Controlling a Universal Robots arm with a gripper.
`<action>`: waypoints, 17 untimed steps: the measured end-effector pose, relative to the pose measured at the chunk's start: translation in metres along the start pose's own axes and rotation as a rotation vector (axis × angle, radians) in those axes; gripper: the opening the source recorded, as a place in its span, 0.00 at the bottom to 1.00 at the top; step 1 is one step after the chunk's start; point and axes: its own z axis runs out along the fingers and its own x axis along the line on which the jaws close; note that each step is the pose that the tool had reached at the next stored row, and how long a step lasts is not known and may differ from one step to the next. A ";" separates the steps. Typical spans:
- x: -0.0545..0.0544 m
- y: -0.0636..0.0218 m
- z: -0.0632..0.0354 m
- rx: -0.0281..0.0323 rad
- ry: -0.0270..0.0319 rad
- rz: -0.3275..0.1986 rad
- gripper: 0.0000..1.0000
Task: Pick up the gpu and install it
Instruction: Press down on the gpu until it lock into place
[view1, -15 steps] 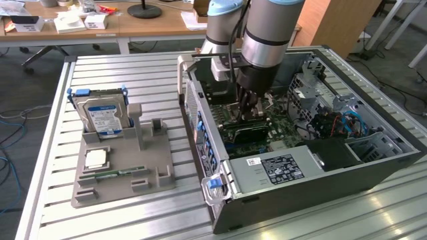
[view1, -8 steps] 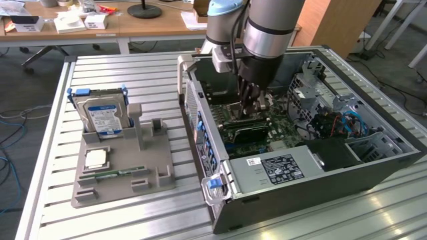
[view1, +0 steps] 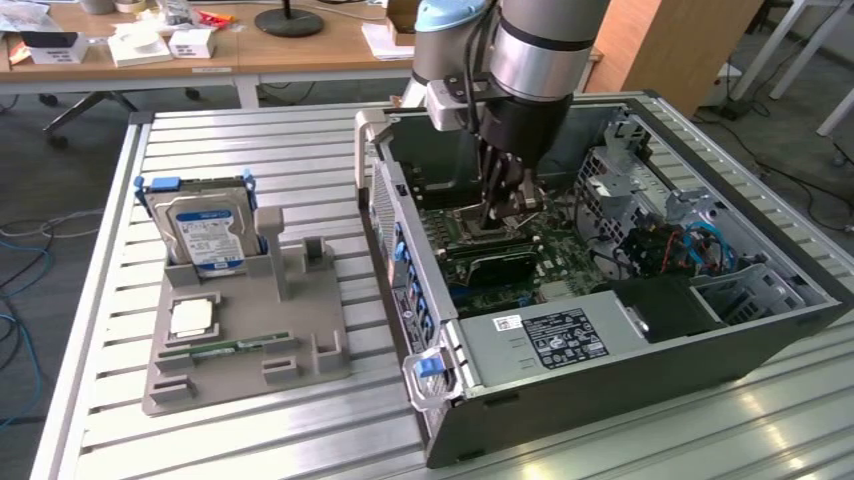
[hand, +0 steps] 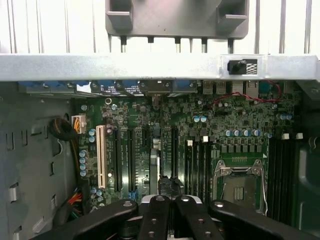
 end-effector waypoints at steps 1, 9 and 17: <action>0.000 0.0000 0.0000 0.0000 0.0000 0.000 0.10; 0.000 -0.0045 0.0000 0.0000 0.0002 0.000 0.10; 0.000 -0.0146 0.0001 -0.0001 0.0003 0.000 0.10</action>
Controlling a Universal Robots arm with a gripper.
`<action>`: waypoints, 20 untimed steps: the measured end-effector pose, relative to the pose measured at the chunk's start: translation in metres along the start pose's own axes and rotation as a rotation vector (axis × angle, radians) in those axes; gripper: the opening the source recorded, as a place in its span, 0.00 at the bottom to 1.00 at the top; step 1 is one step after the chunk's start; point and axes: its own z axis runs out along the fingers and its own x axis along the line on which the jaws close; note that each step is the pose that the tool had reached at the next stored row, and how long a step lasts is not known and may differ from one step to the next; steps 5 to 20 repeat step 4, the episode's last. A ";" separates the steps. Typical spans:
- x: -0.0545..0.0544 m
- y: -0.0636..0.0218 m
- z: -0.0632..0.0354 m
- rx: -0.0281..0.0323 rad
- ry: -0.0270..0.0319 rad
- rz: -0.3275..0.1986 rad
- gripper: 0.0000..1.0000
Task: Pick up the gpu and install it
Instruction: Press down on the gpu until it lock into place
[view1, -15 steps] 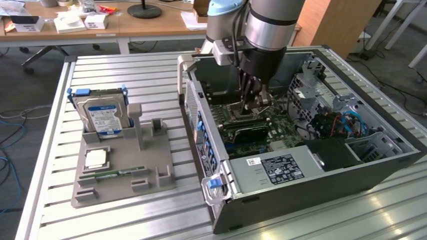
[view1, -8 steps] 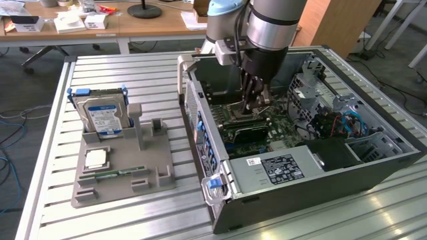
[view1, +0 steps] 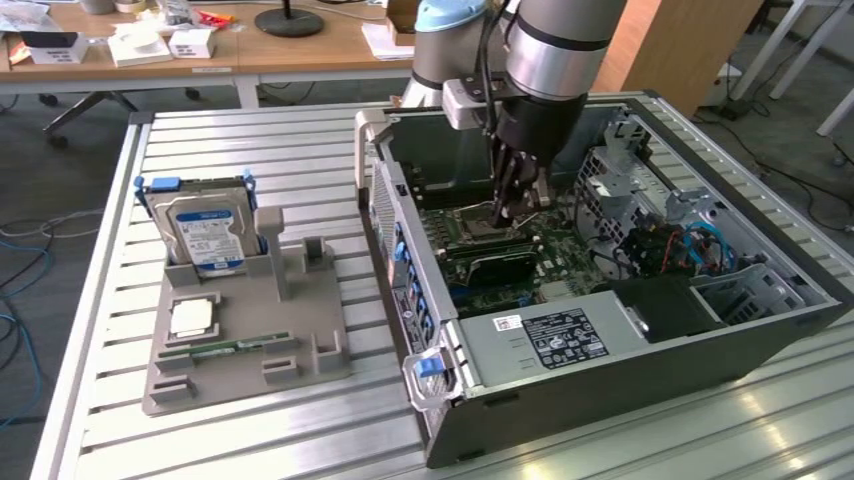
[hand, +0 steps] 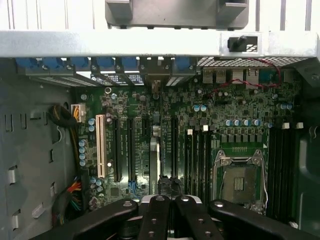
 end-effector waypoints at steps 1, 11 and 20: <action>0.000 -0.0001 0.0001 0.0001 -0.0001 0.000 0.10; 0.000 0.0000 0.0001 0.0001 -0.0001 0.000 0.10; 0.000 0.0000 0.0001 0.0001 -0.0001 0.000 0.10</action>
